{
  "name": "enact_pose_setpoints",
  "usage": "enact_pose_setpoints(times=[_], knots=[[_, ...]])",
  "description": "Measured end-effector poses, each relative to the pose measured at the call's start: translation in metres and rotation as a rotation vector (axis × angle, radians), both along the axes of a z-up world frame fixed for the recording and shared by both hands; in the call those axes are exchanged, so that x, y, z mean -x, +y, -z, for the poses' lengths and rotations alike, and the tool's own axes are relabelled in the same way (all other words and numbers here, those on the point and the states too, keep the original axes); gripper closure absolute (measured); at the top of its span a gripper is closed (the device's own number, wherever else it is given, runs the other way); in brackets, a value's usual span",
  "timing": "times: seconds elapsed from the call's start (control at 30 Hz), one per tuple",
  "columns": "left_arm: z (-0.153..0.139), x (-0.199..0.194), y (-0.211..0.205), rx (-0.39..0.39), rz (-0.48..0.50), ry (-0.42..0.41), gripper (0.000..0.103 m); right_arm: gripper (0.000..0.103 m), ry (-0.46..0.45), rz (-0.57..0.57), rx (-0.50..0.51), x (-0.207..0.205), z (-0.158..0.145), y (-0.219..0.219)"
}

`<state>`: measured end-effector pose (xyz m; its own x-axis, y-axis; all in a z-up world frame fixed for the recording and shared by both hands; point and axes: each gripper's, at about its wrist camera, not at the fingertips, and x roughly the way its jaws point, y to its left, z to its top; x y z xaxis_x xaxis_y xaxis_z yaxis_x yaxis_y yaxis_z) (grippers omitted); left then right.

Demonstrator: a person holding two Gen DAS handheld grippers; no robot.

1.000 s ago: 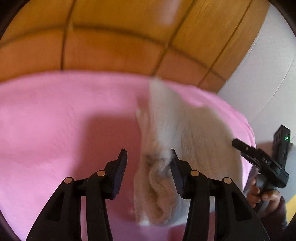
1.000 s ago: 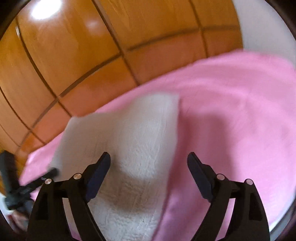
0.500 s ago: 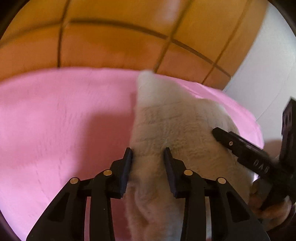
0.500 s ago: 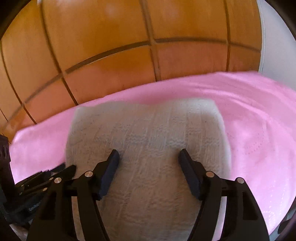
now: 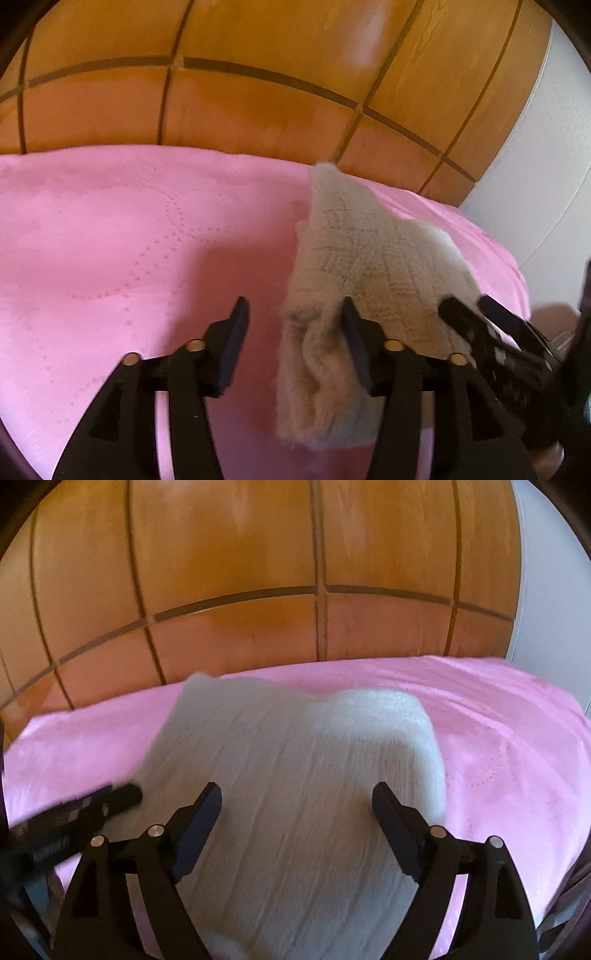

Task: Fold small clothes
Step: 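Release the folded sweater and pull both grippers back from it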

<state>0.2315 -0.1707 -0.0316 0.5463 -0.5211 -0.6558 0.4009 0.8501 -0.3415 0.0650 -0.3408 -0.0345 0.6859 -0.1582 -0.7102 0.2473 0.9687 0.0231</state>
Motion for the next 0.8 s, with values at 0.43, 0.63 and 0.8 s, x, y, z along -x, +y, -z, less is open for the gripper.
enact_pose_setpoints(times=[0.43, 0.63, 0.8], knots=[[-0.013, 0.025, 0.018, -0.057, -0.043, -0.072, 0.045, 0.018, 0.029, 0.05, 0.001, 0.038, 0.025, 0.026], [-0.014, 0.037, 0.028, -0.071, -0.059, -0.081, 0.045, 0.018, 0.039, 0.059, 0.0, 0.042, 0.023, 0.03], [-0.012, 0.05, 0.042, -0.087, -0.091, -0.089, 0.032, 0.008, 0.051, 0.109, -0.004, 0.055, 0.012, 0.036]])
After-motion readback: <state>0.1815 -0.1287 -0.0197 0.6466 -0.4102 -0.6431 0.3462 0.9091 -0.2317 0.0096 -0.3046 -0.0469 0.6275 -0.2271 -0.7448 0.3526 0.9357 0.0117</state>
